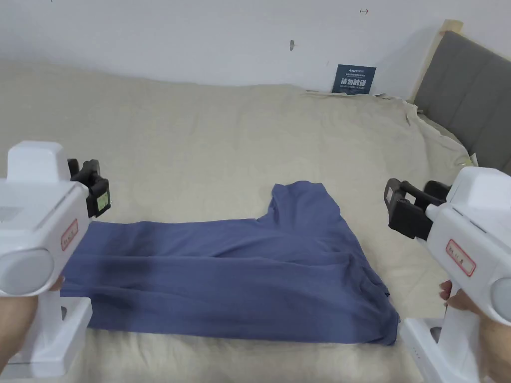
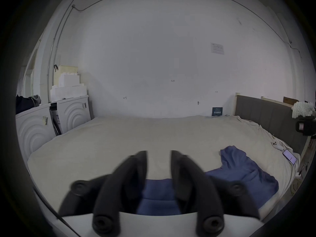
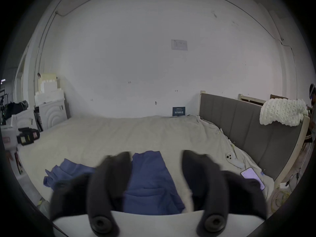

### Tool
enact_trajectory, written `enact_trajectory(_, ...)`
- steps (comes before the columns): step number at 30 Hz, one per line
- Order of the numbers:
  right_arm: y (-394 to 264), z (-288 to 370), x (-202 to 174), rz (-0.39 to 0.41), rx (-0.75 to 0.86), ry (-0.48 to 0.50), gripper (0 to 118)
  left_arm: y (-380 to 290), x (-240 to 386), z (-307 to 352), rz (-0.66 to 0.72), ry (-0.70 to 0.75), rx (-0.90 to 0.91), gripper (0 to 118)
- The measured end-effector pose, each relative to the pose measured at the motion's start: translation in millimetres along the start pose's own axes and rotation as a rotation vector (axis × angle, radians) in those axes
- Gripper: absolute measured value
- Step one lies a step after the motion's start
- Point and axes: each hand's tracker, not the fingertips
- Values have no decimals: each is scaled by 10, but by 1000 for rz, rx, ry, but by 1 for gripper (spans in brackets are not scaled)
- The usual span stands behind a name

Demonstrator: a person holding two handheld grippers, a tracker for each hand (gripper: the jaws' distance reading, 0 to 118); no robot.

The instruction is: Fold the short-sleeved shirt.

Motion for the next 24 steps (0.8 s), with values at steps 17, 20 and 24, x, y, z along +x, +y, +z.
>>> enact_trajectory(17,-124,-403,-49,-77,-92,26,0,-229,23,-55,39,-37,-42,0)
enact_trajectory(20,25,-740,-1,-61,-141,19,0,-209,-2,-103,48,-37,-47,0)
enact_trajectory(24,204,-1312,96,-103,-264,49,1,-164,-20,-160,62,-34,-51,0)
